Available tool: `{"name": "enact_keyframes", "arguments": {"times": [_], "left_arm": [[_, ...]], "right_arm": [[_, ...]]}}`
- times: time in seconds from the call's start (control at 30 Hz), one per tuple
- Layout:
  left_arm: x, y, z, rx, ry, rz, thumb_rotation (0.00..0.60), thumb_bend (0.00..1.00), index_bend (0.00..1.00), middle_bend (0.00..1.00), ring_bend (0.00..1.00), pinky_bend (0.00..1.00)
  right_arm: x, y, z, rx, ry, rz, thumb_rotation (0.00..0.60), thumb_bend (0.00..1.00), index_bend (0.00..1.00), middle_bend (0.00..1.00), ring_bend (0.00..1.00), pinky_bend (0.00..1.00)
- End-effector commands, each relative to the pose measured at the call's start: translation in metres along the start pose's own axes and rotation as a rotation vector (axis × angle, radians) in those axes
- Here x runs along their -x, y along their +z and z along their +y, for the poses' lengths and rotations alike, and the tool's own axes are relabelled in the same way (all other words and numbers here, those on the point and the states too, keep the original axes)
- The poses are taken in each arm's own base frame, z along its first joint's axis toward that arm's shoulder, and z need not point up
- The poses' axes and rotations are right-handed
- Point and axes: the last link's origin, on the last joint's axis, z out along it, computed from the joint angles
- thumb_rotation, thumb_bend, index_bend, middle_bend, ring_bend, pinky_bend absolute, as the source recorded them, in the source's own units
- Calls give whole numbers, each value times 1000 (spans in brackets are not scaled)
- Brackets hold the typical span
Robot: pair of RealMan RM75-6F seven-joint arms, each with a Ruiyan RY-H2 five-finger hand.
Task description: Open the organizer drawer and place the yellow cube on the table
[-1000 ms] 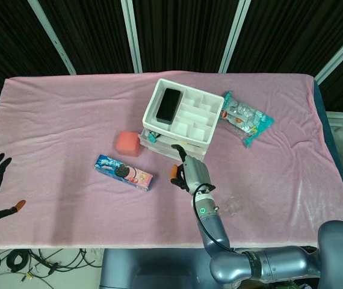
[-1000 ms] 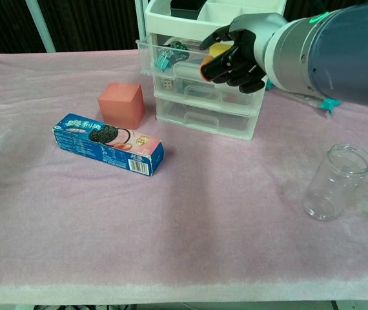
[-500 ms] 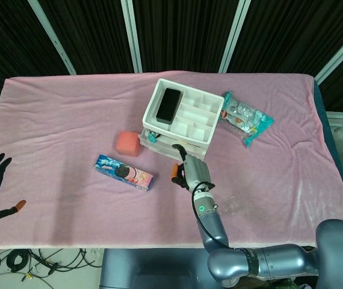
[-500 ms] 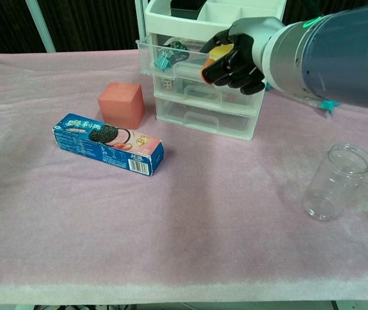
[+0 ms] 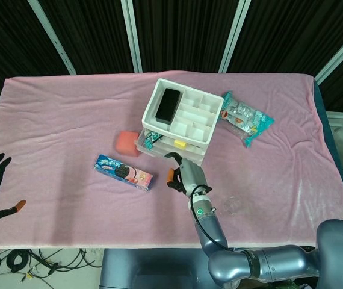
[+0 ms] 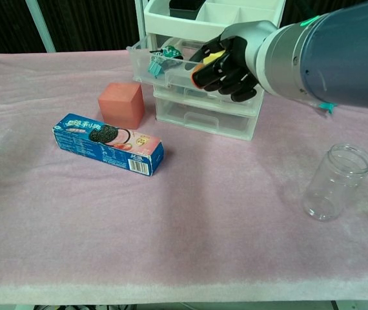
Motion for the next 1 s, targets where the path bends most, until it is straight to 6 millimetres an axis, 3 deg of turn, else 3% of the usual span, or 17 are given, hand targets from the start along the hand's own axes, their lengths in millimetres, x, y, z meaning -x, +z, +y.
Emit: {"name": "enact_keyframes", "arguments": {"times": [0.03, 0.37, 0.77, 0.87, 1.0], "left_arm": [[0, 0, 0, 1, 1, 1, 600, 0, 0, 0, 0, 0], [0, 0, 1, 4, 1, 4, 600, 0, 0, 0, 0, 0], [0, 0, 0, 6, 2, 5, 600, 0, 0, 0, 0, 0], [0, 0, 0, 6, 2, 3, 600, 0, 0, 0, 0, 0], [0, 0, 0, 5, 2, 4, 600, 0, 0, 0, 0, 0]], "right_arm": [[1, -5, -1, -7, 2, -15, 600, 705, 288, 918, 983, 994], [9, -24, 0, -14, 7, -105, 600, 704, 288, 917, 984, 995], [12, -32, 0, -21, 5, -152, 600, 695, 289, 918, 983, 995], [10, -34, -7, -60, 16, -138, 600, 654, 278, 917, 984, 995], [6, -36, -17, -112, 8, -113, 600, 512, 229, 918, 984, 995]]}}
